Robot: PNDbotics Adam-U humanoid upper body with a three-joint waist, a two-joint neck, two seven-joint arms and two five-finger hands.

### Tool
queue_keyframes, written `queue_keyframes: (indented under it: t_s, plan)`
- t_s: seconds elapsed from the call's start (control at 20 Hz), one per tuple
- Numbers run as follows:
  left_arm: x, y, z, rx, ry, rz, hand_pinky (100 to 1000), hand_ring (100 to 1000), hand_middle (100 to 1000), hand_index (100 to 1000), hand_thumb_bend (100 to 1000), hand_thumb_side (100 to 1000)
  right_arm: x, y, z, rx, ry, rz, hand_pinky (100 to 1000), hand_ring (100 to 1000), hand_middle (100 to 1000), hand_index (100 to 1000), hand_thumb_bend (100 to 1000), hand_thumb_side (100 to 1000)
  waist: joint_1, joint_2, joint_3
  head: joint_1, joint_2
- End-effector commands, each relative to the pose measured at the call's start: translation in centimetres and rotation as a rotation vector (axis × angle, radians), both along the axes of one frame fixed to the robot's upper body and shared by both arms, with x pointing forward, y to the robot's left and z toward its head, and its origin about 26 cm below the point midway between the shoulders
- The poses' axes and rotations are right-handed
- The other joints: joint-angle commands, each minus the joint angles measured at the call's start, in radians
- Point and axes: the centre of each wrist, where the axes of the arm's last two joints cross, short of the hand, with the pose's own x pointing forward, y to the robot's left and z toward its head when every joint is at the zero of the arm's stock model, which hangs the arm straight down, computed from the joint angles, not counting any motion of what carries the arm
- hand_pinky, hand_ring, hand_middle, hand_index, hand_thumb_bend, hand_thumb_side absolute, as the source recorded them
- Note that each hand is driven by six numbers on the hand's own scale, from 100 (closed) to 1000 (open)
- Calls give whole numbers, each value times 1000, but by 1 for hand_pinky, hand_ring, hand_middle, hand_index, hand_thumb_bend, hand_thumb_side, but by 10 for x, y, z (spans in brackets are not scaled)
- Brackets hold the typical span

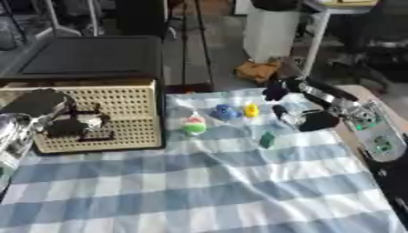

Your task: Pick up objects from table and place into drawer.

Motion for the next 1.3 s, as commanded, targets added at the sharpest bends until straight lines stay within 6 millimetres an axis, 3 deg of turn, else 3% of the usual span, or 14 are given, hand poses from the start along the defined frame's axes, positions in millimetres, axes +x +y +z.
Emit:
queue_keyframes:
  t_s: [0.05,1.3]
  plan:
    - [-9,6,18,14,-27,-15,169,100,100,434,545,1000,0,-6,13,-15,-32,-7,713,735,669,828,100,423,2,-16,5,-7,5]
    - [-93,-5,36,-70,-82,-160,156,100,100,439,508,1000,-4,-13,5,-23,-9,-30,713,736,668,829,100,423,15,-41,43,-21,19]
